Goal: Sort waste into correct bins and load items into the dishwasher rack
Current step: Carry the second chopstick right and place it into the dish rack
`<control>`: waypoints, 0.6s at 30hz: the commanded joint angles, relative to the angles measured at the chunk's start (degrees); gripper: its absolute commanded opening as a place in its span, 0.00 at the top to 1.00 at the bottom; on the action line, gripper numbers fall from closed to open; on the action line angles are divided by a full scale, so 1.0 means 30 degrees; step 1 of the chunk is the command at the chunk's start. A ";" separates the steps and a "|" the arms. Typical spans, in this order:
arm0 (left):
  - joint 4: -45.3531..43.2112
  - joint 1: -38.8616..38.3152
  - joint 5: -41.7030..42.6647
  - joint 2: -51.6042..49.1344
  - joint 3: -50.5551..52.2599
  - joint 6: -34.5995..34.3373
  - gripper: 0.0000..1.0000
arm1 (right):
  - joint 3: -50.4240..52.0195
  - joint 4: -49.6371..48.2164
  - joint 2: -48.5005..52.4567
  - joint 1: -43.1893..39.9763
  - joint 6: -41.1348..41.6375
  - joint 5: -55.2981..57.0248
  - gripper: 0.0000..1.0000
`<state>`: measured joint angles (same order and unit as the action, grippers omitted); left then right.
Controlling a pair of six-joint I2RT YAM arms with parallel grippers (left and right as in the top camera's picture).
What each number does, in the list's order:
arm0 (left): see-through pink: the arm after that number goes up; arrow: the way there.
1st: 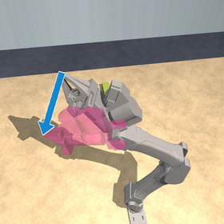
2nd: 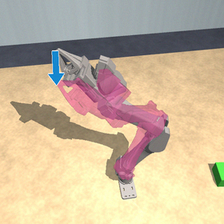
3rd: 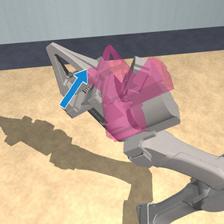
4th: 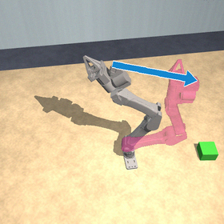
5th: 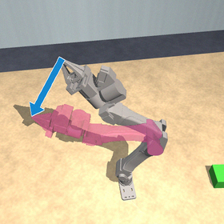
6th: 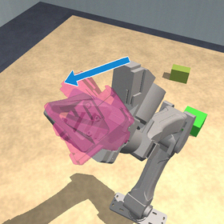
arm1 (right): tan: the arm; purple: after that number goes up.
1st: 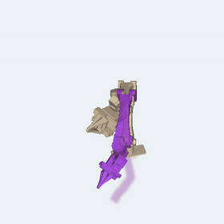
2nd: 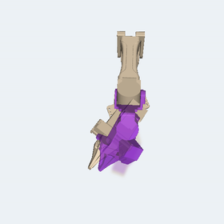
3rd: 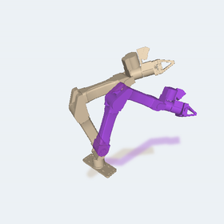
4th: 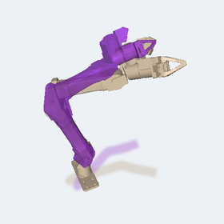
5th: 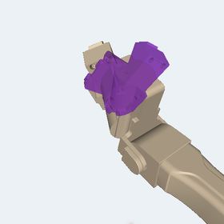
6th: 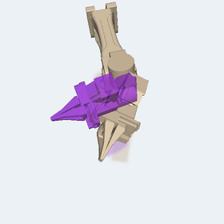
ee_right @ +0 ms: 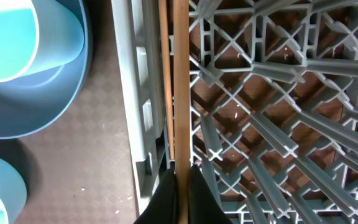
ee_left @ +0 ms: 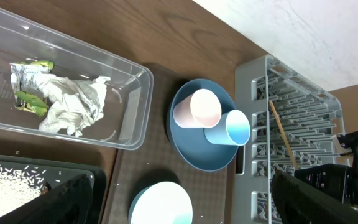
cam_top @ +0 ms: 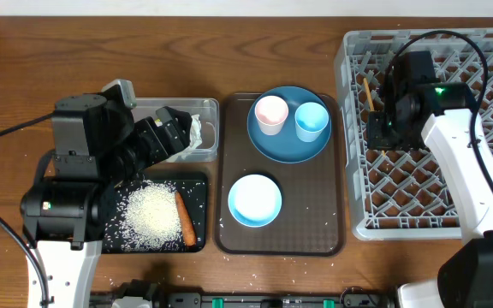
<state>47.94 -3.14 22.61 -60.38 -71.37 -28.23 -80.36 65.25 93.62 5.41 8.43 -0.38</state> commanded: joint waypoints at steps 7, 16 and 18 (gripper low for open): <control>-0.0022 0.0080 0.0248 0.0051 -0.0357 0.0262 0.06 | 0.0182 -0.0182 -0.0364 -0.0044 -0.0277 -0.0015 0.92; -0.0022 0.0080 0.0248 0.0051 -0.0357 0.0262 0.06 | 0.0182 -0.0095 -0.0364 -0.0044 -0.0270 -0.0015 0.71; -0.0022 0.0073 0.0248 0.0051 -0.0357 0.0262 0.06 | 0.0182 -0.0109 -0.0364 -0.0044 -0.0270 -0.0022 0.69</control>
<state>47.94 -3.14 22.61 -60.38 -71.37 -28.23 -80.18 64.93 93.62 5.41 7.88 -0.43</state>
